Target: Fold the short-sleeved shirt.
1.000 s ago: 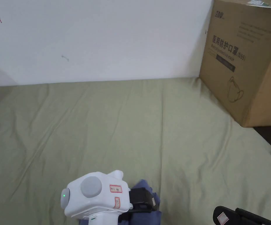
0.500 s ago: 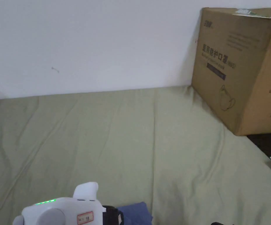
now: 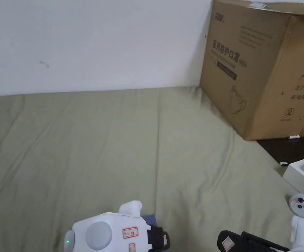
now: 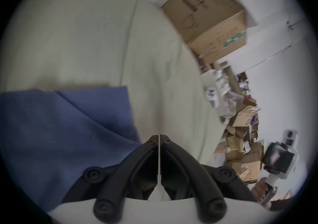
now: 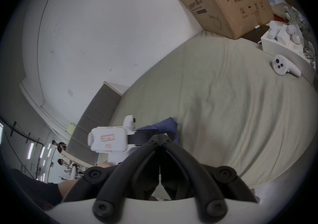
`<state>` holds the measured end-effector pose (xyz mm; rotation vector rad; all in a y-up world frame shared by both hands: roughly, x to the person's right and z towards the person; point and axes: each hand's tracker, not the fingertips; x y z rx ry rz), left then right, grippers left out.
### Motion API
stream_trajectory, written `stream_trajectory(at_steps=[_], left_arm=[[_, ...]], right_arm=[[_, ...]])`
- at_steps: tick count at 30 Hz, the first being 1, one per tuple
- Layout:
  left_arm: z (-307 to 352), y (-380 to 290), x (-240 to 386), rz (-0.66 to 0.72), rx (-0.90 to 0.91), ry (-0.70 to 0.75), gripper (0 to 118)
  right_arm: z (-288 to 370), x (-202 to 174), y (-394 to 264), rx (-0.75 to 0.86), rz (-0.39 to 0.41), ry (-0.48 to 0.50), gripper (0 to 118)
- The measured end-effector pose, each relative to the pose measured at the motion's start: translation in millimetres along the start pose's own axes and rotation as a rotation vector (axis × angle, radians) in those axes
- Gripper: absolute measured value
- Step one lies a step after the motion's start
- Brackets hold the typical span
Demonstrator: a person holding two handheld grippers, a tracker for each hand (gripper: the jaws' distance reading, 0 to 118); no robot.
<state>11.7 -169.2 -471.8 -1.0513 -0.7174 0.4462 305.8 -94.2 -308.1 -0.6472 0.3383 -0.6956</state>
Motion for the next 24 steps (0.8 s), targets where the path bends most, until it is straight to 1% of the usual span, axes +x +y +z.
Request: stream_trajectory(at_steps=[2, 3, 4, 5, 7, 8, 10, 12, 13, 14, 15, 16, 17, 18, 21, 22, 24], left_arm=[[53, 0, 19, -0.116, 0.144, 0.028, 2], [79, -1, 27, -0.161, 0.208, 0.035, 2], [107, -1, 32, -0.214, 0.285, 0.054, 2], [136, -2, 40, -0.283, 0.369, 0.092, 2], [184, -3, 52, -0.400, 0.516, 0.218, 1], [207, -5, 56, -0.451, 0.592, 0.287, 1], [247, -13, 65, -0.490, 0.721, 0.377, 0], [276, -28, 68, -0.486, 0.854, 0.419, 0], [289, -40, 70, -0.486, 0.941, 0.457, 0], [295, -55, 71, -0.487, 1.029, 0.520, 0], [297, -68, 70, -0.507, 1.107, 0.604, 0], [294, -80, 67, -0.538, 1.163, 0.695, 0], [291, -88, 64, -0.555, 1.154, 0.777, 0], [288, -92, 60, -0.544, 1.124, 0.804, 0], [276, -107, 48, -0.447, 1.054, 0.778, 0], [274, -111, 47, -0.440, 1.050, 0.762, 0], [273, -117, 49, -0.449, 1.052, 0.757, 0]], right_arm=[[2, -12, 4, 0.018, 0.005, 0.063, 0], [6, -22, 6, 0.050, 0.042, 0.086, 0], [11, -36, 8, 0.101, 0.102, 0.090, 0], [17, -54, 12, 0.155, 0.189, 0.068, 0], [28, -84, 17, 0.259, 0.342, 0.046, 0], [34, -100, 18, 0.334, 0.431, 0.010, 0], [44, -127, 15, 0.489, 0.566, -0.060, 0], [49, -144, 9, 0.642, 0.642, -0.133, 0], [44, -151, 3, 0.721, 0.676, -0.258, 0], [37, -156, -4, 0.791, 0.729, -0.393, 0], [31, -158, -9, 0.815, 0.758, -0.490, 0], [24, -155, -14, 0.798, 0.774, -0.538, 0], [19, -149, -18, 0.770, 0.792, -0.506, 0], [18, -143, -24, 0.770, 0.779, -0.476, 0], [21, -130, -38, 0.773, 0.736, -0.478, 0], [23, -129, -39, 0.749, 0.722, -0.468, 0], [25, -128, -41, 0.735, 0.726, -0.481, 0]])
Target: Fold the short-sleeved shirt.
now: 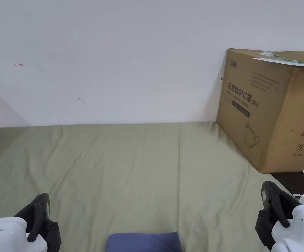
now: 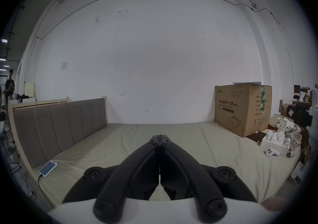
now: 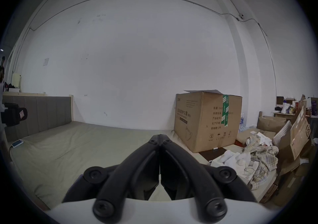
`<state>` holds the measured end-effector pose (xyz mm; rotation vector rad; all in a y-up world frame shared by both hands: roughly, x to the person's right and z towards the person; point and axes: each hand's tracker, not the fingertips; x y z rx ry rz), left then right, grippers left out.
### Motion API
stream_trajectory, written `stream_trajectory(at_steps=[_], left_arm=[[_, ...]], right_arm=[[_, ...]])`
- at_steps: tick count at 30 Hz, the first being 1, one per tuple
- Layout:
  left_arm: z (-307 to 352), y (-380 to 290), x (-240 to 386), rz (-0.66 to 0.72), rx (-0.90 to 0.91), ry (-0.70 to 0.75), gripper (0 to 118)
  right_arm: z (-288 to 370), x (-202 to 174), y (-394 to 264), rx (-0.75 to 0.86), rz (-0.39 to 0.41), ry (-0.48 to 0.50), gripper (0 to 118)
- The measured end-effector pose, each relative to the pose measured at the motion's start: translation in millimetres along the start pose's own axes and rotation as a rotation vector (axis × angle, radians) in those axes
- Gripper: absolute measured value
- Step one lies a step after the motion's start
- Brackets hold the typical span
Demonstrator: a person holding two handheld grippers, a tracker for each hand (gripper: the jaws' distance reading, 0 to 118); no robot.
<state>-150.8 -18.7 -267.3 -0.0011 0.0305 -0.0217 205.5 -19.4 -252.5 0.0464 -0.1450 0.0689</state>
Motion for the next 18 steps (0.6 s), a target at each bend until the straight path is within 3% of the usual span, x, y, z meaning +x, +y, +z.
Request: stream_trajectory(at_steps=[3, 8, 11, 14, 16, 18], left_arm=[[-1, 3, 4, -0.015, 0.012, -0.005, 0], [-3, 6, 7, -0.012, 0.014, -0.010, 0], [-10, 6, 2, 0.002, -0.019, -0.027, 0], [-24, 2, -9, 0.045, -0.144, -0.102, 0], [-36, -6, -15, 0.052, -0.256, -0.122, 0], [-43, -18, -22, 0.067, -0.314, -0.100, 0]], right_arm=[[3, 3, 4, 0.009, 0.014, -0.008, 0], [3, 6, 16, 0.020, -0.045, 0.004, 0], [-10, 3, 22, -0.039, -0.106, 0.145, 0], [-61, -7, 5, -0.348, -0.190, 0.455, 0], [-106, -26, -29, -0.674, -0.211, 0.530, 0], [-136, -44, -75, -0.847, -0.231, 0.557, 0]])
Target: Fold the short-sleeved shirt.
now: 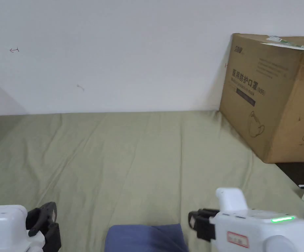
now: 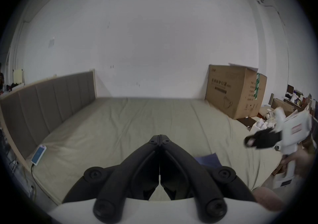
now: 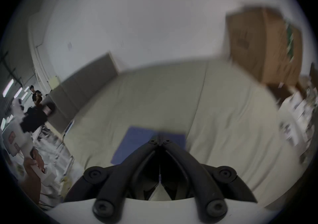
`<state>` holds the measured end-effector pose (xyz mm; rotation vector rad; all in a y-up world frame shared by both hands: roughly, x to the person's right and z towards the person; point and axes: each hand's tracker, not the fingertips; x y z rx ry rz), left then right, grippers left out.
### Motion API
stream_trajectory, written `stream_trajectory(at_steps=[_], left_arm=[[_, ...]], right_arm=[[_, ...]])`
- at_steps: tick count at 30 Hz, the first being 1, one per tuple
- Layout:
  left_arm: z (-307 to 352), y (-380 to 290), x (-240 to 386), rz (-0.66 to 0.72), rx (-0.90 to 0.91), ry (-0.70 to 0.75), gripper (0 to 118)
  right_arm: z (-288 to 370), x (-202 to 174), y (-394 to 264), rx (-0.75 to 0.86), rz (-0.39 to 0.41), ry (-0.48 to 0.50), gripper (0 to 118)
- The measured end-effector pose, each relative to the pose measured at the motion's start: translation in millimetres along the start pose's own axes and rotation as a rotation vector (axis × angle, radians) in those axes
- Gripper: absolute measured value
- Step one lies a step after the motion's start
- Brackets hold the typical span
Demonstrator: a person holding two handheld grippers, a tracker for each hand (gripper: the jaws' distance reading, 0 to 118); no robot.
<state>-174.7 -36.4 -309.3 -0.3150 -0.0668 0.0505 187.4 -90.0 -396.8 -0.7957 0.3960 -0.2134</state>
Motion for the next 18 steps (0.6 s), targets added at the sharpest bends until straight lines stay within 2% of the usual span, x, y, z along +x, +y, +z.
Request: stream_trajectory(at_steps=[4, 7, 11, 12, 14, 15, 17, 18], left_arm=[[-27, -16, -25, 0.139, -0.138, -0.022, 0], [-67, -32, -52, 0.321, -0.313, -0.170, 0], [-132, -72, -81, 0.550, -0.556, -0.441, 1], [-146, -82, -85, 0.595, -0.591, -0.520, 18], [-178, -113, -91, 0.697, -0.688, -0.671, 70], [-192, -125, -91, 0.771, -0.731, -0.745, 89], [-220, -150, -88, 0.925, -0.816, -0.813, 105], [-228, -159, -83, 0.969, -0.831, -0.820, 108]], right_arm=[[-82, 19, -25, -0.212, -0.024, -0.056, 0], [-109, 37, -44, -0.310, -0.077, -0.085, 0], [-103, 54, -52, -0.263, -0.192, 0.000, 0], [-103, 57, -52, -0.265, -0.202, 0.007, 0], [-103, 60, -53, -0.259, -0.215, 0.017, 0], [-103, 60, -54, -0.258, -0.219, 0.019, 0], [-103, 61, -54, -0.256, -0.224, 0.023, 0], [-103, 61, -55, -0.254, -0.224, 0.025, 0]])
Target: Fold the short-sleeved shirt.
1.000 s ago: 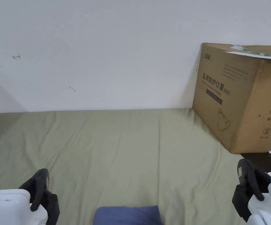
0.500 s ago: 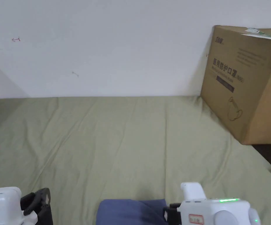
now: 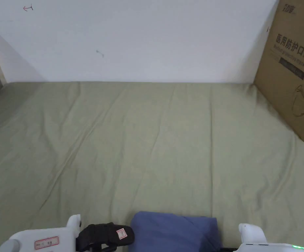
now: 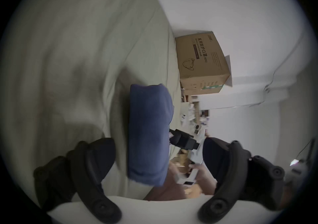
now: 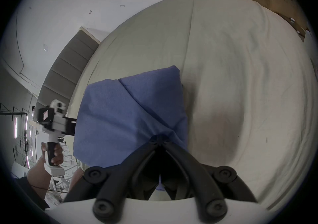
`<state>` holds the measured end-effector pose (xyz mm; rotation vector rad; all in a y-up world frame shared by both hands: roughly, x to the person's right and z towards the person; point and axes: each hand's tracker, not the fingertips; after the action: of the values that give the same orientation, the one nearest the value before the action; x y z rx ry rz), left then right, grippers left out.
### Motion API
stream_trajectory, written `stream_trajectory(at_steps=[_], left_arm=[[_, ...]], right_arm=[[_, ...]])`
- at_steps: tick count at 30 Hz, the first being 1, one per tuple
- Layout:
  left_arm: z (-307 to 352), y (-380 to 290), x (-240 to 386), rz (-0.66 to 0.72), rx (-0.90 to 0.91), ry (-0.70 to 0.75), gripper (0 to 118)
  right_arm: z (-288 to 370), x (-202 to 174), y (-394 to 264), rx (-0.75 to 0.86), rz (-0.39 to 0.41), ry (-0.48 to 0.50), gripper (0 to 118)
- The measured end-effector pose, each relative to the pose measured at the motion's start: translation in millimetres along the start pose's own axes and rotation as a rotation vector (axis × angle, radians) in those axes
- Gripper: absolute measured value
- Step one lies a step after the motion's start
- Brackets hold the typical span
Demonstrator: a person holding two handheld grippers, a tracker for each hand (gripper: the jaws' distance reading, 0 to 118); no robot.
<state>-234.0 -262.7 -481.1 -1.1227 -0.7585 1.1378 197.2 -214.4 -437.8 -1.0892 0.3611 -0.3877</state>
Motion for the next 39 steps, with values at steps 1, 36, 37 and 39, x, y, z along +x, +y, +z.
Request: stream_trajectory(at_steps=[1, 36, 37, 39], left_arm=[[-10, 4, -8, 0.033, 0.009, -0.014, 109], [301, 98, 68, -0.359, 0.173, 1.628, 74], [300, 93, 74, -0.360, 0.226, 1.615, 77], [279, 72, 92, -0.479, 0.342, 1.613, 87]], right_arm=[[0, 0, -2, 0.004, 0.004, 0.003, 0], [88, -69, -46, 0.104, 0.167, -0.054, 0], [90, -72, -44, 0.106, 0.178, -0.052, 0], [95, -80, -45, 0.134, 0.207, -0.060, 0]])
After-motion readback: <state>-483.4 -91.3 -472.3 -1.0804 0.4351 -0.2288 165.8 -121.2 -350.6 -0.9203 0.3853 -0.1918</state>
